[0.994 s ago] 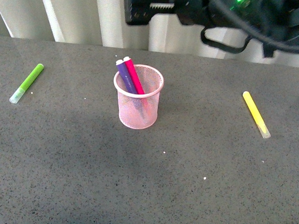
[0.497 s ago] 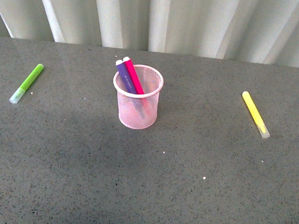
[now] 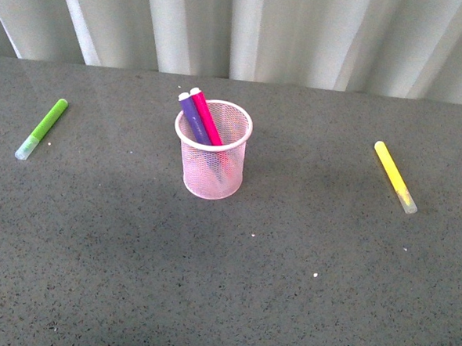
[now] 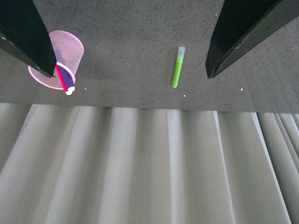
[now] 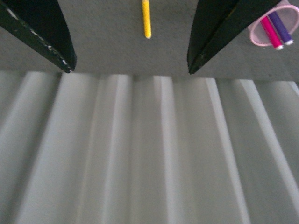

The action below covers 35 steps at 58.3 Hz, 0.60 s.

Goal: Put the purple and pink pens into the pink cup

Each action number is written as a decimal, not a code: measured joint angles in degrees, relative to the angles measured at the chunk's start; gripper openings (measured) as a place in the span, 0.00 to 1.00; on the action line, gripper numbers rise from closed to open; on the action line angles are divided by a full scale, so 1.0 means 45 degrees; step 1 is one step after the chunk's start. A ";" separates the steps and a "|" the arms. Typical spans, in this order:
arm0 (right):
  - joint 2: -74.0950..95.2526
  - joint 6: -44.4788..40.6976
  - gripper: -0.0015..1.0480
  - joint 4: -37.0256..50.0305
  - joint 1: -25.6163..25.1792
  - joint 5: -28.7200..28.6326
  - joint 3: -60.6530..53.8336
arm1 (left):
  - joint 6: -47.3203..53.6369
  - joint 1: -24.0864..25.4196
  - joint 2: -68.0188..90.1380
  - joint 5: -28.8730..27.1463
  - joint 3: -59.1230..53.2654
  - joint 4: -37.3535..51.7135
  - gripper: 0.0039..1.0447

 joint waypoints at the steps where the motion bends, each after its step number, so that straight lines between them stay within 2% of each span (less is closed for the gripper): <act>1: -0.0180 -0.0005 0.45 0.0063 -0.0010 -0.0015 -0.0199 | 0.0000 0.0000 0.0000 0.0010 0.0000 0.0000 0.94; 12: -0.1297 -0.0049 0.03 0.0267 -0.0019 -0.0083 -0.1613 | 0.0000 0.0000 0.0000 0.0000 0.0000 0.0000 0.94; 35: -0.2841 -0.0073 0.03 0.0000 -0.0019 -0.0078 -0.2798 | 0.0000 0.0000 0.0000 0.0000 0.0000 0.0000 0.94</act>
